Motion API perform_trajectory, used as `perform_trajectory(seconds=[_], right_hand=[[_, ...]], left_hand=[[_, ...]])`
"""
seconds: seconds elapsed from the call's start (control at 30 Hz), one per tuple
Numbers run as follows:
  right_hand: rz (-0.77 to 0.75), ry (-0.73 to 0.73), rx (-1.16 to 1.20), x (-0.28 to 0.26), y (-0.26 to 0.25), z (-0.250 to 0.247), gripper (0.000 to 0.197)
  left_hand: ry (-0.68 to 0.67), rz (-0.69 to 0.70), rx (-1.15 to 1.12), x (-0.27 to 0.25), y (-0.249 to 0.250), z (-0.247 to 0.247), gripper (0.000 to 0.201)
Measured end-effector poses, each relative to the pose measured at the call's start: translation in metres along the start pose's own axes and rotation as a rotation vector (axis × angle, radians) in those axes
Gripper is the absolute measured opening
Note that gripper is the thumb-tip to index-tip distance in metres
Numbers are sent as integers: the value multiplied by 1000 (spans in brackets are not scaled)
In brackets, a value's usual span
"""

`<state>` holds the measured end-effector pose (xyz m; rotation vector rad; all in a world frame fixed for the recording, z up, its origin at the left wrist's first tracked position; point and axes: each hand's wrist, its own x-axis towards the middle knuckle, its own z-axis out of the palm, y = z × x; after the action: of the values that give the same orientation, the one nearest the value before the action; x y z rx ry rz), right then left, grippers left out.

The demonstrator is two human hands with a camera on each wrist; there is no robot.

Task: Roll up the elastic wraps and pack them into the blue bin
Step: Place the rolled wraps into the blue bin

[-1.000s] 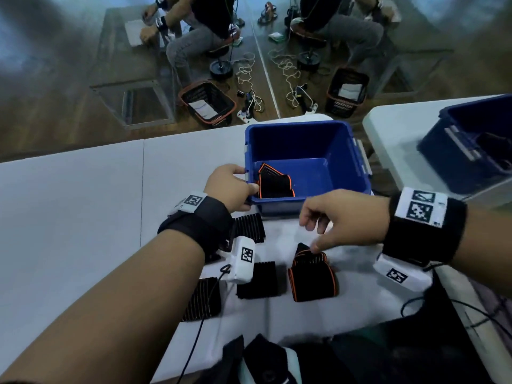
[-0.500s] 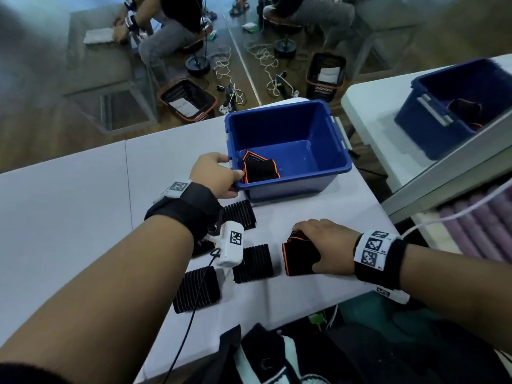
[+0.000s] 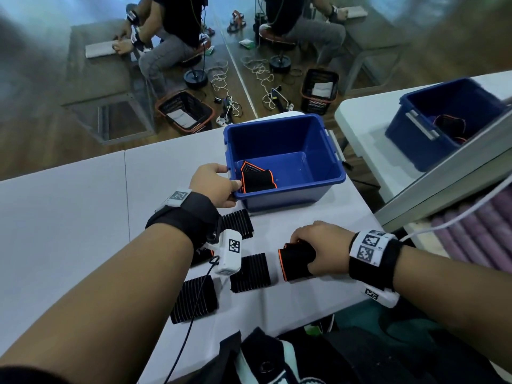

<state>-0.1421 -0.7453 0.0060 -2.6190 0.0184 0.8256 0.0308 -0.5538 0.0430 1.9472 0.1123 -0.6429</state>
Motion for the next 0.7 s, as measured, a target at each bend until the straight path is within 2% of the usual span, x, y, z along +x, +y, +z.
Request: perform_trajectory(seconds=[0.2,0.3,0.37,0.5,0.6,0.7], right_hand=[[-32,197,169,-22,-12,-105,51],[-17,277,67,-12,-19,-154,53],[40,272,-51,8,-22,-174,54],[134,119,-272,60,-24,-184,51],[187,-69,-389,97,-22,-174,47],[197,-189,-521,128,-14,-161,41]], left_hand=[[9,12,8,2,-3,1,43],[18,19,-5,3,-3,1,38],[22,20,-3,4,-4,0,36],[24,29,2,7,-7,1,37],[29,38,-7,9,-10,1,37],[24,47,-16,12,-11,0,33]])
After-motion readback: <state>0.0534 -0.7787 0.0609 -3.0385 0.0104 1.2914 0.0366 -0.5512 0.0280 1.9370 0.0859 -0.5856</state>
